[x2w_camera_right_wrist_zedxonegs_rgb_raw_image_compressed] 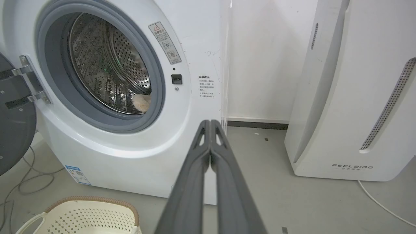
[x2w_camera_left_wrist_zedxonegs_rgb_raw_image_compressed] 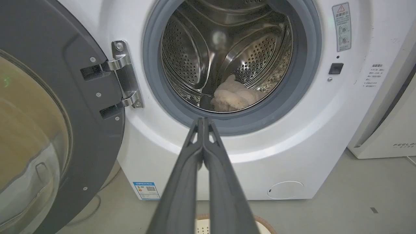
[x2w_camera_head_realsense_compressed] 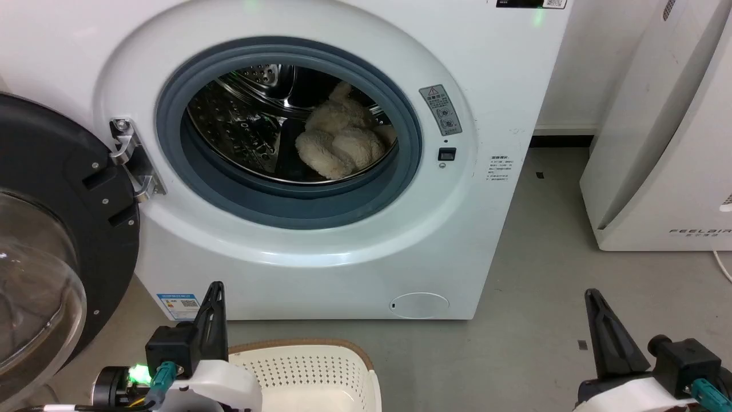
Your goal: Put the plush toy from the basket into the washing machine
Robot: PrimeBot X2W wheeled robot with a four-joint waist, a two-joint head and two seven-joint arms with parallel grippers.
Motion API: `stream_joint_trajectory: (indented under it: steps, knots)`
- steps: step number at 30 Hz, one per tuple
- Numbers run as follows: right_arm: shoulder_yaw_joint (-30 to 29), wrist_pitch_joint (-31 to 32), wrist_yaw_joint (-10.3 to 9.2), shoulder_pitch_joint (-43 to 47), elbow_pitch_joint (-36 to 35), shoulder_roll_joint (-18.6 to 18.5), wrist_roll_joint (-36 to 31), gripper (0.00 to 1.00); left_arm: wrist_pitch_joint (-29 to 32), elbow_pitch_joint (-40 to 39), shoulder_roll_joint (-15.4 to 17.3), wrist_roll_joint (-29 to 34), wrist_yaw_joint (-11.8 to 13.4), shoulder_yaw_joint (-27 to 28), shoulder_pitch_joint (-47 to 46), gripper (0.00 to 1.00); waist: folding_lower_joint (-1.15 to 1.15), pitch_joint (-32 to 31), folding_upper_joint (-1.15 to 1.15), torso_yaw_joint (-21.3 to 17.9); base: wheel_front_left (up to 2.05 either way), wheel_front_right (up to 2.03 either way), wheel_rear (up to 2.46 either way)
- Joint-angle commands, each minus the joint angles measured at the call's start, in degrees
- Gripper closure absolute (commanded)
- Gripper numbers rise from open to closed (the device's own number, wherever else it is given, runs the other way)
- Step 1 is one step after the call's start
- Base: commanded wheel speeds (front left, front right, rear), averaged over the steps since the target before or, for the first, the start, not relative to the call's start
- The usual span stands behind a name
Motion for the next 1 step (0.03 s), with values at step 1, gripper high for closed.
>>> stream_joint_trajectory:
  steps: [1]
  knots:
    - [0.1,0.3,-0.02,-1.3,0.2,0.0,-0.7,1.00,0.5,-0.5,-0.1,0.5,-0.4,0.2,0.7,1.00,0.00,0.0,0.00,0.0,0.00,0.00,0.00]
